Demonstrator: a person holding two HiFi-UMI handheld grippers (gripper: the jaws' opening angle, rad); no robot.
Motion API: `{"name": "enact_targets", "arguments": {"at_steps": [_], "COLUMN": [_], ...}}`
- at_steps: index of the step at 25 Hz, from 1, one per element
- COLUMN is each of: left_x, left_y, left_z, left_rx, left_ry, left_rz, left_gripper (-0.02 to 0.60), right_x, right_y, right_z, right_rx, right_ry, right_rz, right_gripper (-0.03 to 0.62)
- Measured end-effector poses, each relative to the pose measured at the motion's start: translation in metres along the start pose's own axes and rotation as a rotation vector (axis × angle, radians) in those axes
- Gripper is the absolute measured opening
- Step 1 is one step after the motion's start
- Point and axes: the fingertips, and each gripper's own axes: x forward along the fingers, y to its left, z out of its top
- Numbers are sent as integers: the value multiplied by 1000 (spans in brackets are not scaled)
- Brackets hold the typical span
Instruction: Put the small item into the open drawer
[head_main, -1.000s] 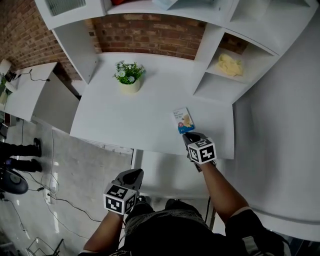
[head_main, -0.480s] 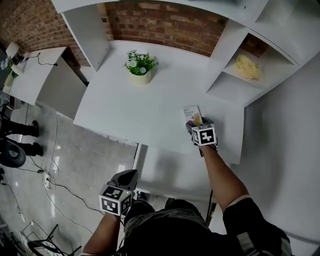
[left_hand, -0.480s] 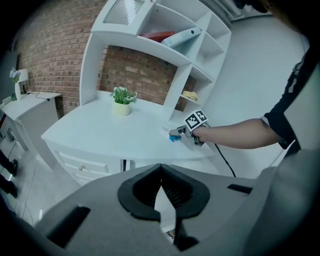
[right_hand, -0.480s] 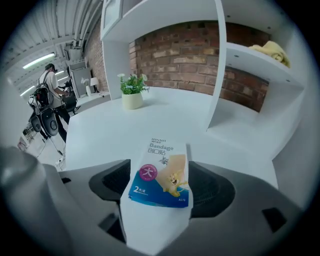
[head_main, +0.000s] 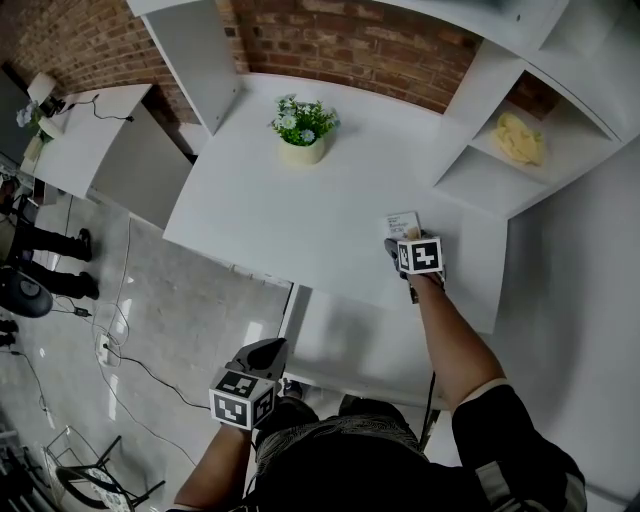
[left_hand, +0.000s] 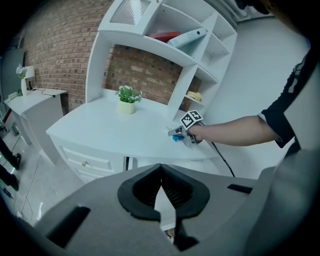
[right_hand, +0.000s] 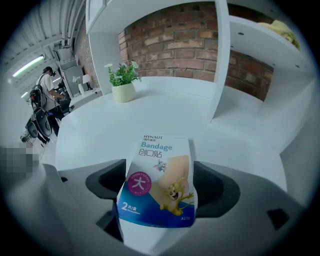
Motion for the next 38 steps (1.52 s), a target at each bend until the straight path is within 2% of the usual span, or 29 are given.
{"name": "enact_targets", "arguments": {"at_steps": [6, 10, 14, 18, 22, 28, 38], "left_x": [-4, -7, -10, -15, -20, -24, -19], "left_y": [-3, -5, -3, -6, -7, -5, -19], "left_z": [-1, -2, -1, 4, 9, 9, 26], "left_rx": [-8, -6, -5, 0, 21, 59, 189], "left_ry": [-5, -11, -22, -43, -58, -42, -10], "left_rz": [1, 0, 3, -11, -30, -70, -173], "left_gripper": [15, 15, 15, 15, 15, 15, 15], "right_x": [7, 11, 11, 6, -9, -46, -123], "right_y": [1, -2, -2, -1, -4, 0, 36], "right_z": [-4, -8, -8, -15, -13, -9, -13], "right_rx": [-11, 36, 28, 45, 51, 83, 179], "right_ry": [41, 62, 77, 124, 122, 80, -95], "right_rz": [-18, 13, 25, 47, 29, 33, 89], "right_gripper": [418, 420, 420, 420, 420, 420, 420]}}
